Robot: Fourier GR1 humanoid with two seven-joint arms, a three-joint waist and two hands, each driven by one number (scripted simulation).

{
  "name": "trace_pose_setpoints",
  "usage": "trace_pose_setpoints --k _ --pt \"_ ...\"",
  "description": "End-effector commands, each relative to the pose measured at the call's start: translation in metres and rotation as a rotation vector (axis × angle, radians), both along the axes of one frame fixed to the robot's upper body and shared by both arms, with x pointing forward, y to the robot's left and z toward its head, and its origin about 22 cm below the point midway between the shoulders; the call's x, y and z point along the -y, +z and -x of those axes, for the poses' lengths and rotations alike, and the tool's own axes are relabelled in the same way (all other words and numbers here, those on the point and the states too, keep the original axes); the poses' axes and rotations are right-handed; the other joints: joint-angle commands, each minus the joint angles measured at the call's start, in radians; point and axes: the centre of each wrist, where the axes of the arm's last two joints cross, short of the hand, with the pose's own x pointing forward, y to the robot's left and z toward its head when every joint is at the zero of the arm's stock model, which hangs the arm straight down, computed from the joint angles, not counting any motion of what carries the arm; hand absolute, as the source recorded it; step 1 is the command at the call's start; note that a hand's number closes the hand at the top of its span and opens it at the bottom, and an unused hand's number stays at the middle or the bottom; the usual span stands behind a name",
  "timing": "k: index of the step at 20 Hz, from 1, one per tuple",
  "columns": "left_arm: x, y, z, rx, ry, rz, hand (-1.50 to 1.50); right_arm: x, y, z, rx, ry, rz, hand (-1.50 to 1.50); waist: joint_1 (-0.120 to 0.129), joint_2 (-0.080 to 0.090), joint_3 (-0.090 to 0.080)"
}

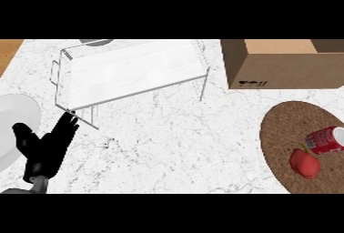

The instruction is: Pick the can from the placemat and place it in the tiered shelf

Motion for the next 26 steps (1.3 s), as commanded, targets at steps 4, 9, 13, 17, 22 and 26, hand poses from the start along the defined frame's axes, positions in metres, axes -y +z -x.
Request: trace_pose_setpoints --k 4,9,13,17,22,26 --pt "0.012 -0.012 -0.008 -0.066 -0.045 0.005 0.00 0.047 0.055 0.016 -0.114 0.162 0.069 -1.50 0.041 -0.007 -0.005" --pt "0.005 -0.024 0.002 -0.085 -0.038 0.008 0.00 0.034 0.053 0.010 -0.174 0.202 0.235 -1.50 0.038 -0.015 -0.007" --pt "0.023 -0.018 -0.012 -0.059 -0.047 -0.013 0.00 0.021 0.076 -0.009 -0.205 0.132 0.330 -1.50 0.029 -0.019 -0.009" --pt "-0.001 -0.037 -0.001 -0.084 -0.016 0.003 0.00 -0.013 0.076 -0.022 -0.210 0.091 0.389 -1.50 0.016 -0.022 -0.010" --pt "0.003 -0.018 -0.013 -0.080 -0.044 0.004 0.00 -0.035 0.059 -0.028 -0.258 0.063 0.478 -1.50 0.019 -0.021 -0.010" --pt "0.002 -0.029 -0.011 -0.093 -0.043 -0.018 0.00 -0.057 0.045 -0.034 -0.317 0.082 0.542 -1.50 0.021 -0.020 -0.010"
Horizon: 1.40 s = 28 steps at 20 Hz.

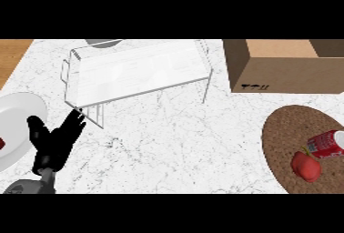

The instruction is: Pick the can from the placemat and place it in the tiered shelf

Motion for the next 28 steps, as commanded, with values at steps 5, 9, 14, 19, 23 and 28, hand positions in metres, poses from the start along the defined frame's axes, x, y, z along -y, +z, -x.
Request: trace_pose_setpoints --k 5,9,14,19,23,28 --pt "-0.002 -0.012 0.004 -0.063 0.022 0.005 0.00 -0.031 -0.016 0.006 -0.062 0.042 0.131 -1.50 -0.008 0.007 -0.008" --pt "0.009 -0.019 -0.005 -0.066 0.010 0.020 0.00 -0.024 -0.025 0.013 -0.072 -0.012 0.187 -1.50 -0.013 0.008 -0.008" --pt "-0.003 -0.020 0.009 -0.070 0.020 -0.001 0.00 -0.036 -0.047 0.017 -0.047 -0.055 0.215 -1.50 -0.003 0.009 -0.007" --pt "-0.012 -0.022 0.002 -0.042 0.023 -0.005 0.00 -0.052 -0.051 0.013 -0.043 -0.063 0.216 -1.50 -0.002 0.010 -0.008" --pt "0.011 -0.013 0.007 -0.044 0.012 0.017 0.00 -0.052 -0.067 0.025 -0.050 -0.064 0.231 -1.50 -0.002 0.008 -0.008" --pt "-0.002 -0.017 0.018 -0.059 0.015 0.003 0.00 -0.055 -0.087 0.020 -0.033 -0.090 0.288 -1.50 0.004 0.009 -0.007"
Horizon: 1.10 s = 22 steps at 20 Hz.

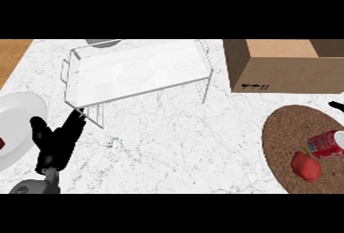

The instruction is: Pick the can from the placemat and place it in the tiered shelf

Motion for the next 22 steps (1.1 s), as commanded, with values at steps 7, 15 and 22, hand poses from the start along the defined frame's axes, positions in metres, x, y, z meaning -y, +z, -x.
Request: trace_pose_setpoints --k 7,15,22 --pt "0.003 -0.002 0.014 -0.081 -0.014 0.019 0.00 -0.031 -0.036 -0.020 0.045 -0.034 0.059 -1.50 0.009 0.008 -0.007" --pt "0.002 -0.007 0.007 -0.082 0.015 0.001 0.00 -0.017 -0.045 -0.024 0.075 -0.009 0.009 -1.50 0.003 0.008 -0.007" --pt "-0.011 -0.014 0.011 -0.075 -0.009 0.005 0.00 -0.015 -0.071 -0.019 -0.086 0.212 0.103 1.50 0.016 0.013 -0.008"
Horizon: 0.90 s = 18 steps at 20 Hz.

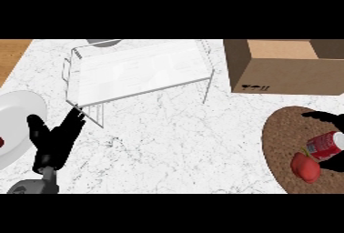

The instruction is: Pick the can from the placemat and place it in the tiered shelf

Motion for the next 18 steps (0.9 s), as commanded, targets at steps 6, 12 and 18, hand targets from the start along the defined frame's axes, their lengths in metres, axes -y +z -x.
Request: trace_pose_setpoints --k 6,12,18 --pt "-0.004 -0.014 0.005 -0.063 0.010 0.019 0.00 -0.008 -0.032 0.003 -0.048 0.175 -0.028 1.50 -0.001 0.010 0.003" --pt "-0.010 -0.002 -0.002 -0.088 0.021 0.007 0.00 -0.018 0.010 0.001 0.076 0.233 -0.118 1.50 -0.012 0.008 0.002" --pt "0.002 -0.014 0.008 -0.075 0.000 0.003 0.00 -0.196 -0.001 0.010 0.154 0.356 -0.236 1.50 0.006 -0.002 -0.005"
